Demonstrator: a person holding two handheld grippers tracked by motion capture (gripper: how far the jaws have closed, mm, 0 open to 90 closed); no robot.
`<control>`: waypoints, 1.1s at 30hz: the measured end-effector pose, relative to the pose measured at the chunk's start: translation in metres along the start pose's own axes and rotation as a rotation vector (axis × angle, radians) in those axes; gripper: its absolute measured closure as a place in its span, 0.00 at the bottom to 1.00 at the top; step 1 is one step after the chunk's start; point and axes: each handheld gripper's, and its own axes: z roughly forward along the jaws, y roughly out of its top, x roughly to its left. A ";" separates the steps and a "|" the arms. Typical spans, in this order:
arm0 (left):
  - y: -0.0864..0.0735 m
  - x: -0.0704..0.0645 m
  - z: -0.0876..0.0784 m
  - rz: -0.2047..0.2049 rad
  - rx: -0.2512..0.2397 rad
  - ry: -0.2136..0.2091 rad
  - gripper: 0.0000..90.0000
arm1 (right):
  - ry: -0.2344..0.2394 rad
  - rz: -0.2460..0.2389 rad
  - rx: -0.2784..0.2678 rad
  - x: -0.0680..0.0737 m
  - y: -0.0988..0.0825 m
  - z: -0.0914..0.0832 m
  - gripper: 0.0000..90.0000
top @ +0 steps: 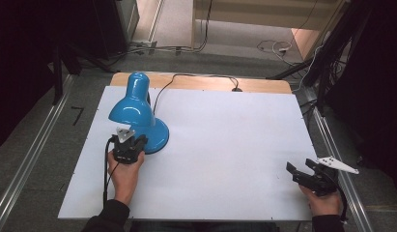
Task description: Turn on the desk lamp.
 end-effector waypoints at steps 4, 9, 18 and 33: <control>0.000 0.000 0.000 -0.003 -0.003 -0.003 1.00 | -0.001 -0.001 0.000 0.000 0.000 0.000 0.19; -0.001 0.000 0.000 -0.003 -0.004 -0.002 1.00 | 0.000 0.000 0.001 0.000 0.000 0.001 0.19; -0.001 0.000 0.000 0.010 -0.002 0.002 1.00 | -0.001 -0.002 0.001 0.000 0.000 0.001 0.19; -0.002 -0.001 0.000 0.033 -0.006 0.016 1.00 | -0.002 -0.004 -0.001 0.000 0.000 0.000 0.19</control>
